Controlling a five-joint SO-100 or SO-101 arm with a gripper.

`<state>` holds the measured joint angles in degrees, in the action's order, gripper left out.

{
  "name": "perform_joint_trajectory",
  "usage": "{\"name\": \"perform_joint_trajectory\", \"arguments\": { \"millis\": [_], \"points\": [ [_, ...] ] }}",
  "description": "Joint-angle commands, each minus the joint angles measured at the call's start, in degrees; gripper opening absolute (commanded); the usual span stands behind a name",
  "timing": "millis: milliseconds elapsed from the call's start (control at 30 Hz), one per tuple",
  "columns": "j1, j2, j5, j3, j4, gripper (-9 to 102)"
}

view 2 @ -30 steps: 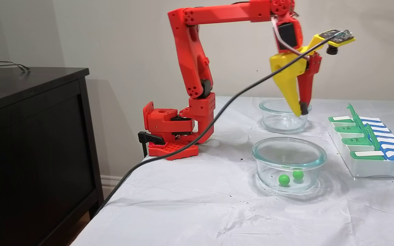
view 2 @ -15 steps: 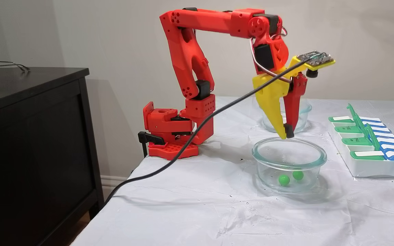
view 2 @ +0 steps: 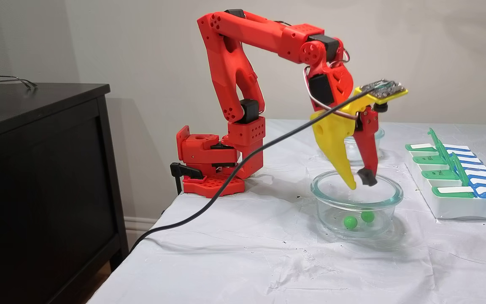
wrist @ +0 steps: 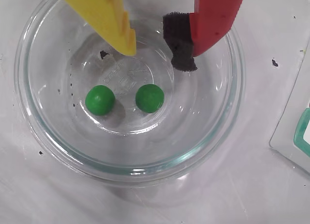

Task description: Sort medicines into box.

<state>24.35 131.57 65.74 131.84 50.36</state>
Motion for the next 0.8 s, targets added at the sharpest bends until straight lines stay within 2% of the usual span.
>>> {"name": "perform_joint_trajectory", "arguments": {
  "millis": [0, 767],
  "points": [
    [0.53, 2.2, 1.32, 0.18, -2.55, 13],
    [3.16, 5.45, 6.59, 10.37, -13.18, 14]
  ]
}}
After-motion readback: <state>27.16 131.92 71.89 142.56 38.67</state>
